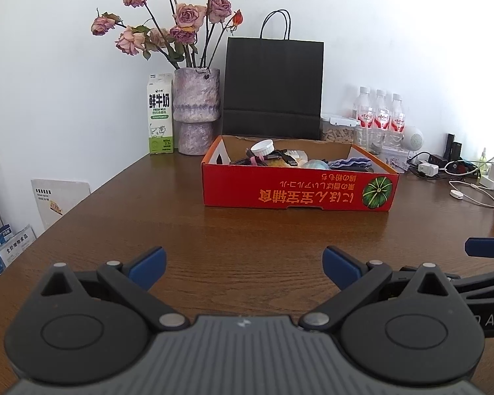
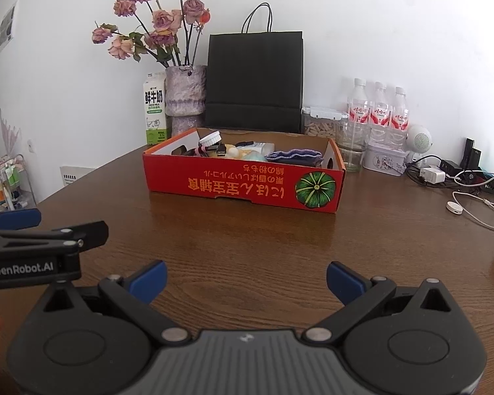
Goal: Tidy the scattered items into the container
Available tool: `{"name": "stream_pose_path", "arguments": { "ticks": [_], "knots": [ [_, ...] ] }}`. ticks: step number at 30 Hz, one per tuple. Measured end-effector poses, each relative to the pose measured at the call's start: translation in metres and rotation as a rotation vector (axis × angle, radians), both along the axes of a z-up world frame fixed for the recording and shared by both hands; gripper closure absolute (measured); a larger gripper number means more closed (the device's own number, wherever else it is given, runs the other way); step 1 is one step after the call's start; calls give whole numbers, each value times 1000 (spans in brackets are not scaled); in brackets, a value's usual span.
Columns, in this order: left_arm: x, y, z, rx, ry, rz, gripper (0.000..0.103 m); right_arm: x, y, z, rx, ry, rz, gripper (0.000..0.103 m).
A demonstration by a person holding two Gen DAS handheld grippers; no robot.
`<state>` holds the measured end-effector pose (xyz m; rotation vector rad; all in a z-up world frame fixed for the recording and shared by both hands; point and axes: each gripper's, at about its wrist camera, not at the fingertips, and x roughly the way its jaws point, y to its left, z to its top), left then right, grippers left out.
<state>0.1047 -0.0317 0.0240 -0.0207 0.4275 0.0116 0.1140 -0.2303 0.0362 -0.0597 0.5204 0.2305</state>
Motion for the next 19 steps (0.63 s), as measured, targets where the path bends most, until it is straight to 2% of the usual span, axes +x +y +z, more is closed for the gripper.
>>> {"name": "stream_pose_path", "arguments": {
  "ticks": [13,19],
  "knots": [
    [3,-3,-3,14,8,-4,0,4,-2,-5,4,14,-1,0],
    [6,-1,-5,-11,29,-17,0,4,-3,-6,5,17,-2,0]
  ]
}}
